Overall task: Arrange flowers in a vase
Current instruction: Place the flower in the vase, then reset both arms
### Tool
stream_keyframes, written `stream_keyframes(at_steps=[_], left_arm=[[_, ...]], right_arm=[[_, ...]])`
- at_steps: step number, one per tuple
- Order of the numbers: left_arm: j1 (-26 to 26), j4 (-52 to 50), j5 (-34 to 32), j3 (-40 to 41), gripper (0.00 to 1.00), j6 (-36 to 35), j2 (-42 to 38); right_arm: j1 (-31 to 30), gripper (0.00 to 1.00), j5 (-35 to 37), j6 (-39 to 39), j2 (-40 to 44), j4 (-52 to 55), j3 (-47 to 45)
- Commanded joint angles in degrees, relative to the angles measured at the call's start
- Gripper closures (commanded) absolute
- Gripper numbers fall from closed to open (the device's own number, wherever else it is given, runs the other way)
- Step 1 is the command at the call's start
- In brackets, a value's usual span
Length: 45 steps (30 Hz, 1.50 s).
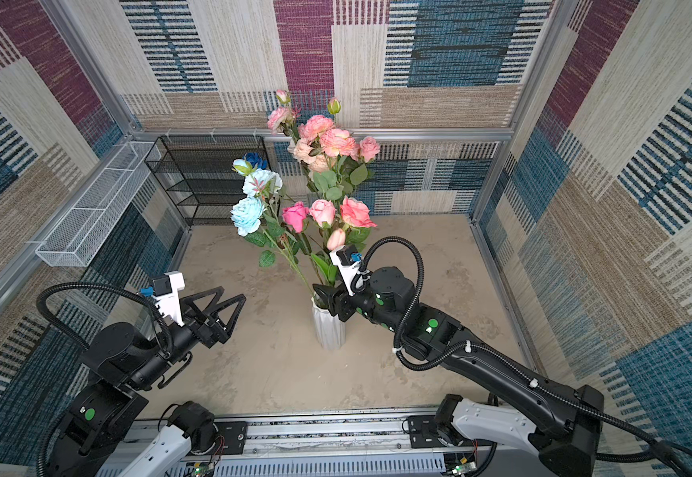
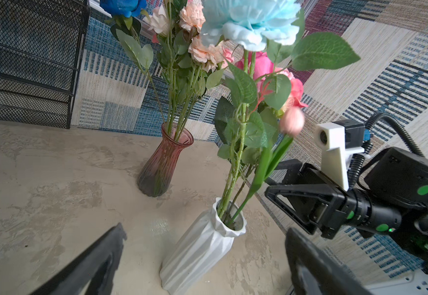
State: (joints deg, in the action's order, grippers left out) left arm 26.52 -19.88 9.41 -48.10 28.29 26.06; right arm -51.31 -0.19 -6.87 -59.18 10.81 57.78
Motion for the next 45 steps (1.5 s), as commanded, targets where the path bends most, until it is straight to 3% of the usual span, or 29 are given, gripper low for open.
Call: stream_keyframes(at_steps=[1,3,8,13,16,19,21,25,29,33,36,38,45], left_arm=[[0.0,1.1,0.4,0.4,0.0,-0.4,0.4],[0.0,1.1,0.0,0.5,0.0,-0.4,0.6],[0.0,2.0,-1.8,1.6,0.0,-0.1,0.7],[-0.1,2.3,-6.8,4.0,0.0,1.2,1.2],[0.0,2.8,-9.0,5.3,0.0,1.9,1.8],[0.0,4.3,-9.1,6.5,0.0,1.5,2.7],[-0.1,4.0,-12.6,7.3,0.0,1.9,4.0],[-0.1,5.1,-19.1,8.9,0.0,2.7,6.9],[-0.3,7.3,-27.6,10.0,0.0,5.1,11.4],[-0.7,9.3,-38.1,9.6,0.0,7.4,18.1],[-2.1,14.2,-43.8,9.0,0.0,4.9,24.7],[-5.1,17.6,-44.7,7.8,0.0,2.1,29.9],[-17.8,30.7,-36.6,6.4,0.0,-15.6,46.7]], right_arm=[[0.0,0.29,-2.9,-3.0,2.4,0.2,-1.2],[0.0,0.23,-3.8,-3.9,4.2,1.2,-2.1],[0.0,0.18,-4.4,-6.0,9.4,2.9,-6.6],[0.0,0.12,4.0,-9.2,16.8,2.5,-14.1],[0.0,0.0,8.5,-10.4,21.7,0.2,-18.1],[0.0,0.0,15.9,-12.8,26.0,-1.5,-22.0],[0.0,0.0,20.8,-14.4,26.6,-1.3,-23.2],[1.8,0.0,27.6,-17.3,21.8,-0.9,-23.9],[11.2,0.0,19.1,-17.1,15.4,-6.2,-24.7],[16.0,0.0,20.3,-13.9,11.7,-12.5,-25.0],[20.1,0.0,20.1,-12.9,8.8,-15.8,-24.4],[22.9,0.0,19.6,-13.4,6.6,-17.5,-23.9],[28.1,0.0,20.2,-17.1,1.0,-15.5,-20.9]])
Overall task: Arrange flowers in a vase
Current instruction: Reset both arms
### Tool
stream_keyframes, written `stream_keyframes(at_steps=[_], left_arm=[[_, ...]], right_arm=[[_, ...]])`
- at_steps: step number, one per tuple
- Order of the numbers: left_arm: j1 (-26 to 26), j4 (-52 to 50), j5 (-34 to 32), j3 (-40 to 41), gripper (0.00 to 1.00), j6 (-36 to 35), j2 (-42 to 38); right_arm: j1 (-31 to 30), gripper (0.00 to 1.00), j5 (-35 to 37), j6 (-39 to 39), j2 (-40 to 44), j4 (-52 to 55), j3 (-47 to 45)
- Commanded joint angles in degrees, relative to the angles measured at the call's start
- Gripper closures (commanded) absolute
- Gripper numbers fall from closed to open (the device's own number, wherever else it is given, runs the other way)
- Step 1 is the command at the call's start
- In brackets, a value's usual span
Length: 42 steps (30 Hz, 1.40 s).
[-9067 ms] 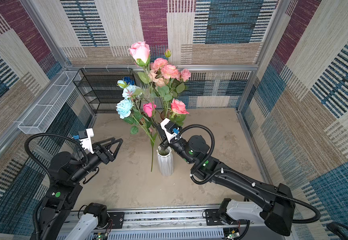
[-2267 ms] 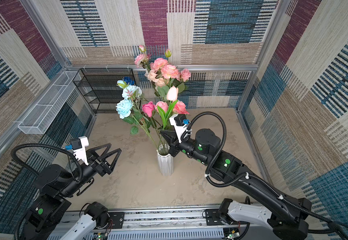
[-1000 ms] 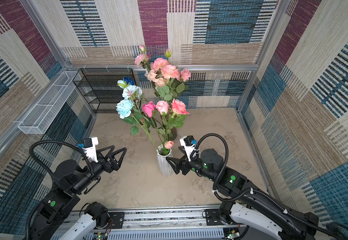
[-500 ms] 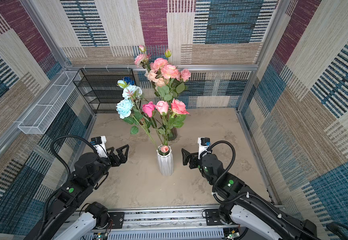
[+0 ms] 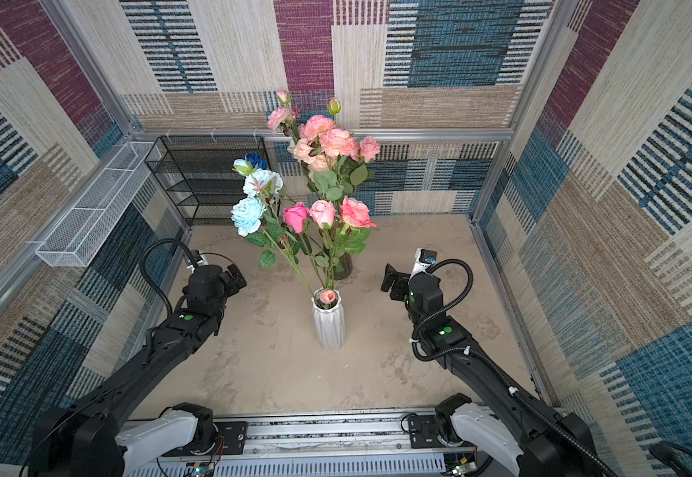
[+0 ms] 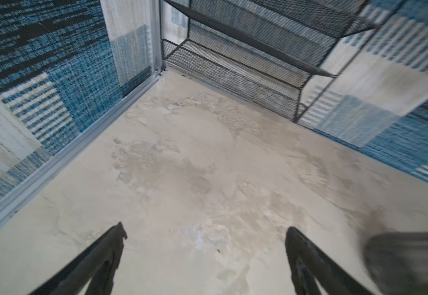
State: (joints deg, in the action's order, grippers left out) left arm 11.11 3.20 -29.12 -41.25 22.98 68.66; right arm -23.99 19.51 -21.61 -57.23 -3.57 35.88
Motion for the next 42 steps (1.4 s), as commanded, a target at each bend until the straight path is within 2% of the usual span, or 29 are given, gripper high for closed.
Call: stream_keyframes(at_steps=[1,5,7,8,10,11,15,17,18,21,22,23,24,25,28,30,36,42], left_arm=[[-2.9,8.8,1.7,-0.4,0.0,-13.7,7.4],[-3.7,12.8,-1.0,1.1,0.03,-22.0,16.1],[-3.8,19.2,-2.4,4.1,0.04,-24.1,18.5],[-4.3,21.7,-1.6,5.2,0.04,-24.3,19.2],[-5.5,20.2,1.8,4.1,0.05,-21.7,19.6],[-5.9,23.3,3.8,4.8,0.05,-22.2,20.1],[-8.3,23.4,7.2,5.9,0.05,-20.3,20.2],[-8.9,29.2,8.7,10.4,0.04,-19.8,18.3],[-8.9,36.0,9.5,13.8,0.03,-20.3,17.5],[-8.9,38.5,14.1,14.8,0.01,-21.9,18.0],[-9.6,40.8,16.1,16.5,0.01,-21.5,18.6],[-9.7,47.0,15.0,18.4,0.01,-21.8,19.9],[-9.7,47.5,14.2,18.2,0.01,-21.3,20.0],[-9.8,41.6,14.1,16.6,0.01,-20.6,18.9],[-9.8,46.2,14.0,17.9,0.01,-21.2,19.6],[-9.8,44.1,13.9,17.6,0.01,-20.9,19.1],[-9.8,45.0,13.9,17.8,0.01,-21.1,19.3],[-9.9,45.0,14.0,17.6,0.01,-21.0,19.4]], right_arm=[[0.9,0.01,1.2,-3.3,-1.1,-0.7,1.0],[1.4,0.0,1.7,-3.2,0.0,-2.3,-0.3],[1.5,0.0,2.5,-3.2,0.4,-2.5,-0.7],[1.6,0.0,2.6,-2.9,0.7,-2.8,-0.8],[1.7,0.0,2.8,-2.9,0.8,-2.9,-1.0],[1.8,0.0,3.2,-3.0,0.9,-2.8,-1.0],[2.0,0.0,4.3,-3.1,1.1,-2.9,-1.3],[2.1,0.0,5.2,-2.7,1.3,-3.4,-1.6],[2.2,0.0,5.9,-2.7,1.7,-3.7,-2.0],[2.3,0.0,6.6,-2.0,3.1,-6.1,-3.7],[2.3,0.0,7.2,-1.9,3.9,-6.9,-4.5],[2.2,0.0,7.2,-1.1,4.5,-7.9,-5.1],[2.3,0.0,6.5,1.0,5.3,-9.3,-5.8],[2.3,0.0,5.8,3.0,5.9,-10.6,-6.5],[2.8,0.0,4.6,7.8,5.7,-13.6,-7.5],[3.8,0.0,5.2,10.8,4.3,-16.8,-8.4],[13.0,0.0,1.9,16.7,-1.1,-27.6,-10.7],[20.3,0.0,-7.2,22.5,-10.2,-40.8,-13.8]])
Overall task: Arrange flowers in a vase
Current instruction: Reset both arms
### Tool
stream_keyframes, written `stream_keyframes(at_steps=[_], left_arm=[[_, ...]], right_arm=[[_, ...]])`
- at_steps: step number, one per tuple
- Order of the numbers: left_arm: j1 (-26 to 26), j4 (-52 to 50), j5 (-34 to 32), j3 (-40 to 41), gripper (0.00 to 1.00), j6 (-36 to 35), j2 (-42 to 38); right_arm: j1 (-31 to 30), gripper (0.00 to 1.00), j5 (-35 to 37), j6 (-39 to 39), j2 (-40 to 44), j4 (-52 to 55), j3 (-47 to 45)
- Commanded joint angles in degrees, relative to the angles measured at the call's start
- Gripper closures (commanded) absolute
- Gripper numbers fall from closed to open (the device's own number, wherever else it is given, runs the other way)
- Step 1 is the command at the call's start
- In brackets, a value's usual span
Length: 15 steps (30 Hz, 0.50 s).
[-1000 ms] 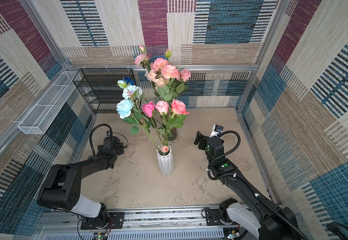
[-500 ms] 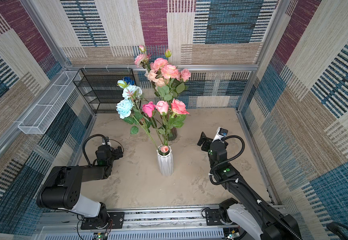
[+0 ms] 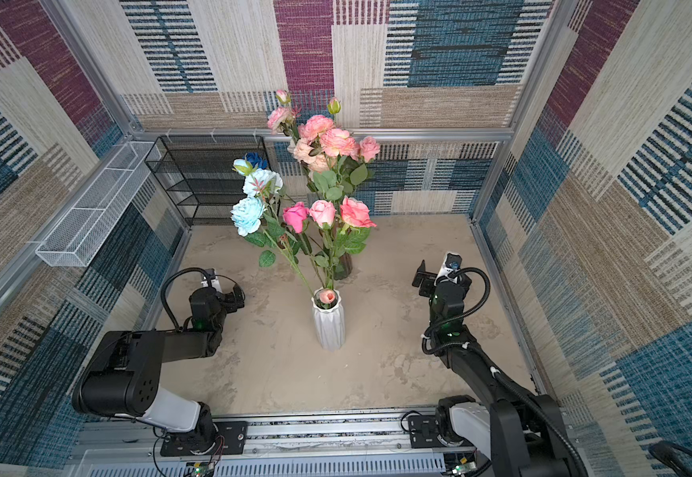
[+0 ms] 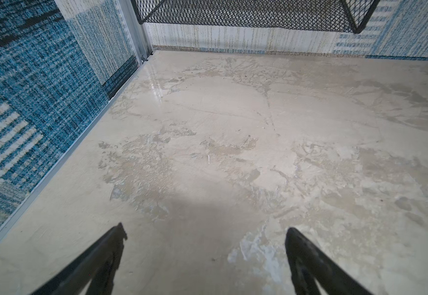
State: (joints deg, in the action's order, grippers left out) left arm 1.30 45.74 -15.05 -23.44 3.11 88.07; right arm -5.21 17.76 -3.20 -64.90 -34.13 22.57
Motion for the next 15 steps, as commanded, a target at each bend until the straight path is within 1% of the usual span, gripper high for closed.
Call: stream_keyframes(at_steps=[1,4,6,7,8,13,15], left_arm=[[-0.1,2.4,0.0,-0.1,0.01,-1.2,0.1],[-0.2,2.5,0.0,-0.1,0.01,-1.2,0.1],[-0.2,2.5,0.0,-0.1,0.01,-1.2,0.0],[-0.2,2.5,0.0,-0.1,0.01,-1.2,0.0],[-0.2,2.5,0.0,-0.2,0.01,-1.2,0.0],[-0.2,2.5,0.0,-0.1,0.01,-1.1,0.1],[-0.2,2.5,0.0,-0.2,0.01,-1.2,0.1]], right_arm=[[2.3,0.0,-7.0,4.7,-3.9,-11.8,-0.9],[4.6,0.0,-10.4,4.9,-9.3,-16.8,-2.9],[6.6,0.0,-15.3,3.1,-11.3,-19.5,-4.4],[7.0,0.0,-16.6,2.2,-12.1,-22.6,-5.5],[7.2,0.0,-17.3,2.0,-13.4,-26.3,-7.1],[7.2,0.0,-17.8,2.2,-19.5,-33.5,-8.7],[7.1,0.0,-17.7,2.1,-21.8,-38.0,-10.2]])
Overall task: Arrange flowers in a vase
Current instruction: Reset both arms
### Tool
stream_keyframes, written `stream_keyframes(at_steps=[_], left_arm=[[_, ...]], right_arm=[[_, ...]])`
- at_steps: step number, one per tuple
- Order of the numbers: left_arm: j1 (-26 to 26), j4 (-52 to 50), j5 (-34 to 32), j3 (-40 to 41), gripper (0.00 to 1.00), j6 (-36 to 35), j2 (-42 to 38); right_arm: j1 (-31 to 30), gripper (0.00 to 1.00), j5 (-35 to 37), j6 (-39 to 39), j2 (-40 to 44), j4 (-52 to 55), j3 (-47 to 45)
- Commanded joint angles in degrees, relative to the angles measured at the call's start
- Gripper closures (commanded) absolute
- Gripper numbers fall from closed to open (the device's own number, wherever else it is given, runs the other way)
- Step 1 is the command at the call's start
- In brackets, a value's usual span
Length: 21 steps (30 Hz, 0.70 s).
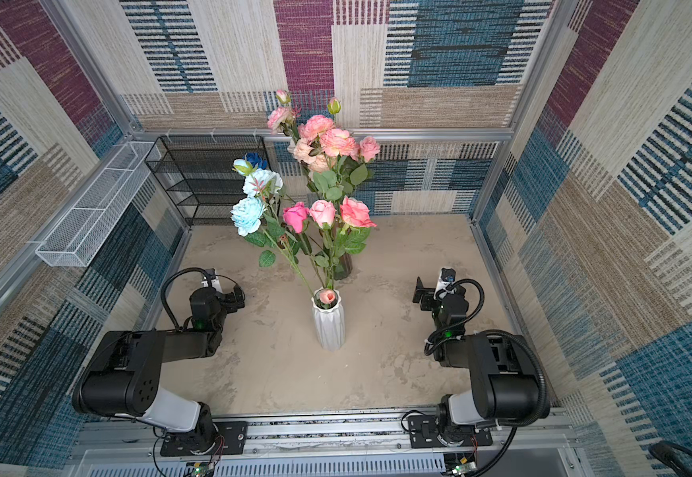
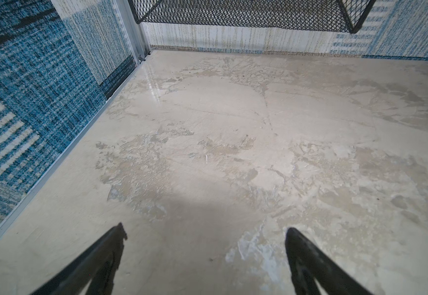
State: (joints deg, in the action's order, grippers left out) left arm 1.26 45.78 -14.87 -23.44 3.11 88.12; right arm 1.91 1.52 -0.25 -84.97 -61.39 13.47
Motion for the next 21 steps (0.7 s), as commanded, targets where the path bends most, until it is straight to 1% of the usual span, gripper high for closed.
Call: stream_keyframes(at_steps=[1,2,3,15,17,19,21], left_arm=[[-0.1,2.4,-0.2,-0.2,0.01,-1.2,0.0],[0.0,2.4,-0.2,-0.1,0.01,-1.1,0.0],[-0.1,2.4,-0.2,-0.1,0.01,-1.2,0.0],[-0.1,2.4,-0.2,-0.2,0.01,-1.2,0.1],[-0.1,2.3,-0.1,-0.2,0.01,-1.2,0.0],[-0.1,2.4,-0.1,-0.2,0.01,-1.2,0.0],[-0.1,2.4,-0.1,-0.2,0.01,-1.2,0.0]], right_arm=[[0.0,0.0,-1.5,-0.8,-2.4,-12.8,-2.0],[0.0,0.0,-1.4,-0.9,-3.2,-15.8,-3.0],[0.0,0.0,-1.3,-1.0,-2.7,-13.2,-2.5],[0.0,0.0,-1.4,-0.8,-2.7,-13.9,-2.6],[0.0,0.0,-3.5,0.2,-2.7,-12.2,-1.6],[0.0,0.0,-7.1,1.6,-2.8,-10.2,-0.5],[0.0,0.0,-7.3,1.6,-2.8,-10.4,-0.6]])
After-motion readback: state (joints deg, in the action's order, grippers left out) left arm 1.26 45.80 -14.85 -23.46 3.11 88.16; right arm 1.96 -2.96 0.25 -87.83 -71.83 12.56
